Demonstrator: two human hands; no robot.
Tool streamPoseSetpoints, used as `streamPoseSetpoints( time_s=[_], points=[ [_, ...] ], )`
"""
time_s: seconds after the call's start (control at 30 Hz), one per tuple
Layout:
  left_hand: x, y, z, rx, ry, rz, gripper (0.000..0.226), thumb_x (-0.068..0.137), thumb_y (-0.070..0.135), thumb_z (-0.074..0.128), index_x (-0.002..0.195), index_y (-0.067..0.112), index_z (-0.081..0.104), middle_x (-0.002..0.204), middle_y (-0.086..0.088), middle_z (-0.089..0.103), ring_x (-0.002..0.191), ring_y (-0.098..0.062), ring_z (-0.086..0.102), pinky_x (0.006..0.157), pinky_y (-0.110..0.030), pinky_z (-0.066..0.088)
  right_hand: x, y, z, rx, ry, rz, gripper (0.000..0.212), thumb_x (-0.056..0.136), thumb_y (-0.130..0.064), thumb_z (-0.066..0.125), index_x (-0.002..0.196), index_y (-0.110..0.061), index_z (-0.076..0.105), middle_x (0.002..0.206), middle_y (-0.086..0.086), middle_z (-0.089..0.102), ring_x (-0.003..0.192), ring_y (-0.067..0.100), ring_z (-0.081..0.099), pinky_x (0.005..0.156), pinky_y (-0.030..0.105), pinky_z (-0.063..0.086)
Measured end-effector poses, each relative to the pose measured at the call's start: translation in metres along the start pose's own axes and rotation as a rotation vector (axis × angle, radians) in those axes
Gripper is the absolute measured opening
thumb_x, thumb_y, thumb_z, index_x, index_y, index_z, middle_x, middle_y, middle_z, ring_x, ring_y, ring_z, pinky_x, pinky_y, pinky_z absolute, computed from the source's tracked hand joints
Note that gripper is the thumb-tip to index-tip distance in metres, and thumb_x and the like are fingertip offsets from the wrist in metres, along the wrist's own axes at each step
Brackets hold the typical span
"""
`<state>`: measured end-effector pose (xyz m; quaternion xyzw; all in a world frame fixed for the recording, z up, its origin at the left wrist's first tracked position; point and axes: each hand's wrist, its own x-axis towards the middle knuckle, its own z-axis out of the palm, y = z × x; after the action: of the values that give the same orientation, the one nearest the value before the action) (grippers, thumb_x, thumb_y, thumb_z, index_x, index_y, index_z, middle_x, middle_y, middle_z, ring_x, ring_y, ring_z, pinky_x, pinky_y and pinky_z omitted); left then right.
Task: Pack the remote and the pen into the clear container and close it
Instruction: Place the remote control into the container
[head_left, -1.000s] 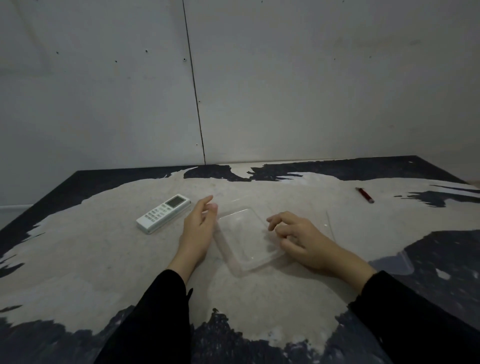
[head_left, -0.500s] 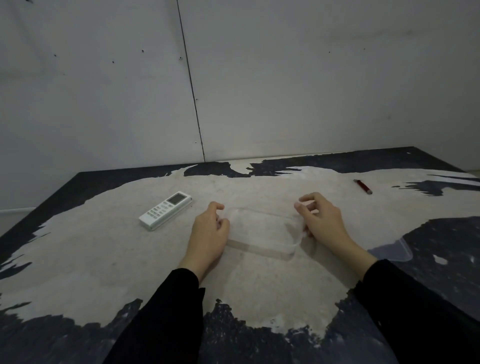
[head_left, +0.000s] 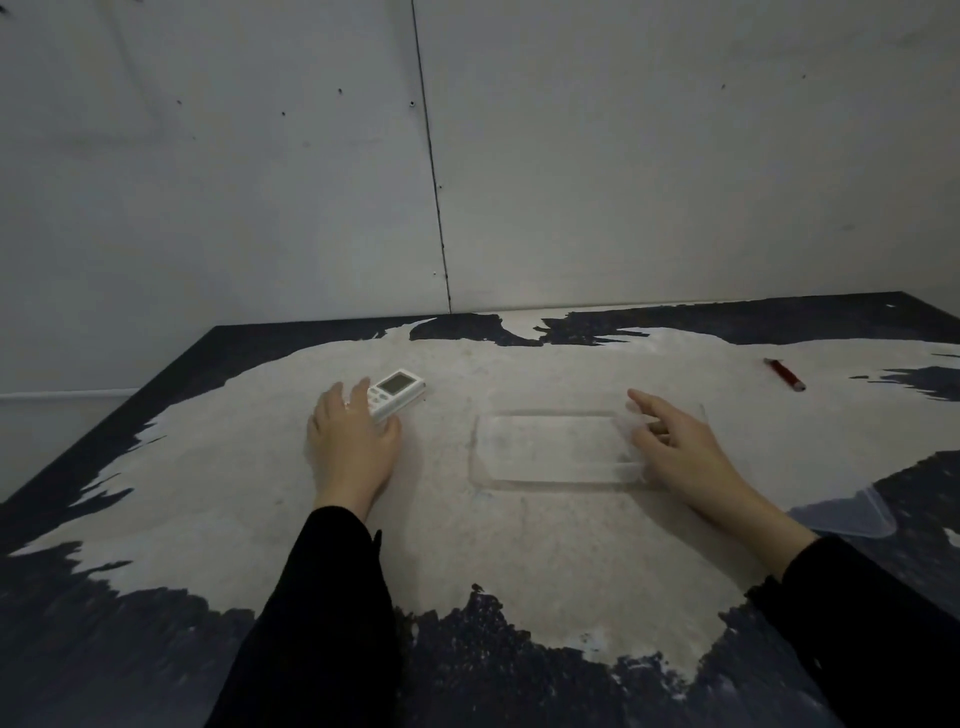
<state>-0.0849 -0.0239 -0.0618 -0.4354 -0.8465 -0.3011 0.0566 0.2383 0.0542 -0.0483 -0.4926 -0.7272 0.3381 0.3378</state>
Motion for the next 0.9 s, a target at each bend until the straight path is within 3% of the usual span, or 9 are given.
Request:
streamPoseSetpoints(
  time_s=[0.2,0.3,0.4,0.53,0.67,0.77,0.9],
  points=[
    [0.005,0.000,-0.004,-0.227,-0.007,-0.087,0.038,0.084,0.017,0.057,0.121,0.012,0.056,0.118,-0.021,0.056,0.109,-0.039,0.052,0.095,-0.046,0.044,-0.001,-0.004,-0.001,-0.003,-0.007,-0.014,0.046,0.094,-0.019,0.051,0.139,-0.022,0.040,0.134,0.005,0.054,0.096,0.019,0.058,0.092,0.049,0.052],
    [0.000,0.022,-0.008,-0.403,-0.031,-0.069,0.037,0.085,0.018,0.060,0.122,0.011,0.057,0.118,-0.019,0.055,0.108,-0.034,0.054,0.091,-0.032,0.041,-0.002,-0.005,-0.002,-0.013,-0.006,-0.027,0.046,0.094,-0.017,0.049,0.140,-0.020,0.040,0.133,0.006,0.054,0.096,0.018,0.057,0.093,0.044,0.051],
    [-0.015,0.061,-0.012,-0.484,-0.045,0.246,0.036,0.084,0.007,0.061,0.120,0.006,0.058,0.115,-0.020,0.056,0.105,-0.030,0.054,0.084,-0.016,0.032,-0.001,-0.005,-0.002,-0.021,0.003,-0.033,0.046,0.094,-0.018,0.049,0.139,-0.020,0.041,0.129,0.007,0.057,0.093,0.019,0.058,0.090,0.042,0.052],
    [-0.040,0.091,-0.006,-0.508,-0.278,0.594,0.036,0.086,0.018,0.057,0.121,0.011,0.057,0.111,-0.011,0.055,0.103,-0.019,0.051,0.086,-0.006,0.034,-0.001,-0.003,-0.001,-0.034,-0.010,-0.046,0.046,0.095,-0.020,0.048,0.140,-0.020,0.040,0.128,0.007,0.058,0.098,0.021,0.059,0.092,0.044,0.052],
    [-0.049,0.091,0.003,-0.389,-0.447,0.626,0.036,0.088,0.018,0.056,0.124,0.014,0.055,0.112,-0.002,0.050,0.107,-0.011,0.042,0.090,-0.012,0.029,-0.001,-0.003,-0.001,-0.041,-0.010,-0.059,0.047,0.094,-0.016,0.047,0.140,-0.020,0.040,0.133,0.009,0.056,0.103,0.023,0.058,0.095,0.044,0.049],
    [-0.048,0.090,0.003,-0.367,-0.411,0.615,0.037,0.083,0.021,0.053,0.119,0.016,0.057,0.106,0.007,0.047,0.102,-0.008,0.041,0.085,-0.009,0.030,0.000,-0.001,-0.001,-0.051,0.002,-0.063,0.048,0.092,-0.010,0.047,0.139,-0.018,0.041,0.132,0.009,0.056,0.100,0.022,0.058,0.095,0.039,0.048],
    [-0.055,0.091,0.008,-0.284,-0.371,0.647,0.040,0.078,0.030,0.037,0.114,0.021,0.053,0.104,0.008,0.049,0.098,-0.009,0.043,0.085,-0.021,0.033,0.002,-0.001,-0.001,-0.060,-0.004,-0.078,0.049,0.092,-0.010,0.047,0.140,-0.016,0.041,0.133,0.009,0.056,0.096,0.019,0.056,0.092,0.033,0.045]
  ],
)
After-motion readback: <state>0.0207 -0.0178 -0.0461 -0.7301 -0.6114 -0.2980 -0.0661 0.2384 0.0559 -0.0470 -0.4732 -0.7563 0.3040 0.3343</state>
